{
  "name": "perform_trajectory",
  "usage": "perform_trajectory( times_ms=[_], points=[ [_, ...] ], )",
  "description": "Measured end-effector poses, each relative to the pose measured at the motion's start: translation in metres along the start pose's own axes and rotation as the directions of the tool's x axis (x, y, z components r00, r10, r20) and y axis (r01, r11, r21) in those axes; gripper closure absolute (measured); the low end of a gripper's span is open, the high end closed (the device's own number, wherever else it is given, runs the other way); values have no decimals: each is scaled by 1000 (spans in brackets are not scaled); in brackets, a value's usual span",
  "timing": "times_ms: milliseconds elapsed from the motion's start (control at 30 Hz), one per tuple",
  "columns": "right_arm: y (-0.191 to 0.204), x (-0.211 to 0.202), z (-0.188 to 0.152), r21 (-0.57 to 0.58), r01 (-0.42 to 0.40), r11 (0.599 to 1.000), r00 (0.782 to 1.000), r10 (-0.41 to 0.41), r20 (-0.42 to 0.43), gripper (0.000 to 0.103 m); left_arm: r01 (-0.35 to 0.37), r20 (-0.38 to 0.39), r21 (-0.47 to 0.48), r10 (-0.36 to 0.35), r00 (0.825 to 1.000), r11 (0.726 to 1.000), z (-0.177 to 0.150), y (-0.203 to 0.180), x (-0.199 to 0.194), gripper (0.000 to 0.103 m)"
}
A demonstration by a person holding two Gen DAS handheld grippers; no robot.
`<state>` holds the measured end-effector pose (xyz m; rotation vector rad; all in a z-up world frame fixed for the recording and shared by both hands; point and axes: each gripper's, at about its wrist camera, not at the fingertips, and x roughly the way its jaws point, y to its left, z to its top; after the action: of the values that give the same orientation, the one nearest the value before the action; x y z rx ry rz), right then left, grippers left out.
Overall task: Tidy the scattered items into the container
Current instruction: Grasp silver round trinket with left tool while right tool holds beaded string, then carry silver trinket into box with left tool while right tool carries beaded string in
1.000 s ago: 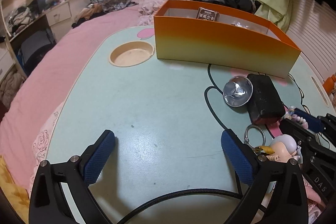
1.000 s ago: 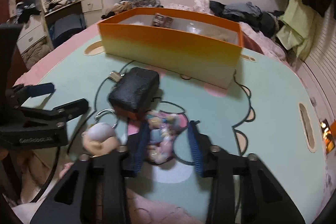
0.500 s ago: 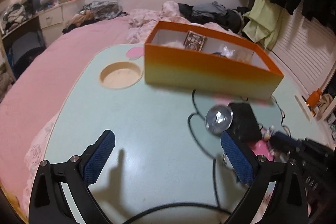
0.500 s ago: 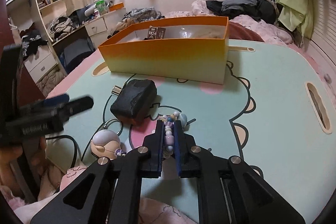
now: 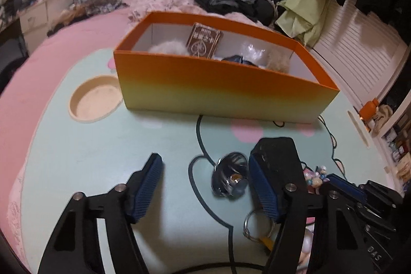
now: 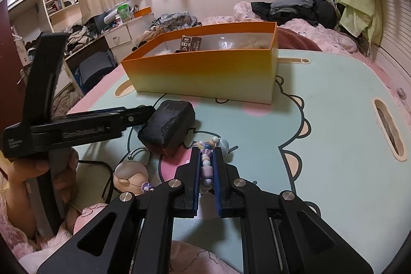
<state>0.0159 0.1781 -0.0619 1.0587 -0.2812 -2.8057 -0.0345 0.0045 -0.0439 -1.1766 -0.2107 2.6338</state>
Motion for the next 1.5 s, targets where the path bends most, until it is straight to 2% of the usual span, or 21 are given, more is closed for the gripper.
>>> perform_trajectory(
  times_ms=[33,100,167,200,300,367,500,633,733,900,1033,1500],
  points=[
    [-1,0,-1,1,1,1000,1000,-1,-2,93,2,0,7,-2,1000,1000,-1,-1,0,35],
    [-1,1,-1,5,-1,1000,1000,1,-6,93,-9,3,21,9,1000,1000,-2,-4,-1,44],
    [-2,1,-1,9,-1,1000,1000,1,-7,93,-40,9,54,39,999,998,-5,-8,-1,72],
    [-3,1,-1,10,-1,1000,1000,1,-7,93,-55,14,80,54,998,995,-8,-11,-3,76],
    [-3,0,-1,10,1,1000,1000,-1,-7,93,-45,34,99,42,999,994,-20,-14,-12,76],
    [-3,1,-1,11,-2,1000,1000,2,-7,93,-43,49,74,39,998,996,-24,-8,-20,77],
    [-3,0,-1,11,-1,1000,1000,1,-6,93,13,114,-7,-12,993,1000,-22,9,-39,77],
    [-2,0,-1,10,-1,1000,1000,1,-6,93,54,150,-39,-47,988,998,-26,13,-53,77],
    [-2,0,-1,5,0,1000,1000,0,-7,93,43,147,-45,-36,988,998,-33,12,-56,77],
    [-2,0,-1,-1,5,1000,1000,-5,-7,93,-28,164,8,27,986,1000,-42,-4,-57,77],
    [-1,0,-1,-1,5,1000,1000,-5,-7,93,-50,170,35,43,985,998,-45,-7,-59,77],
    [-1,-1,-1,-6,11,1000,1000,-11,-5,93,-35,168,10,33,985,999,-47,-1,-59,77]
  ],
)
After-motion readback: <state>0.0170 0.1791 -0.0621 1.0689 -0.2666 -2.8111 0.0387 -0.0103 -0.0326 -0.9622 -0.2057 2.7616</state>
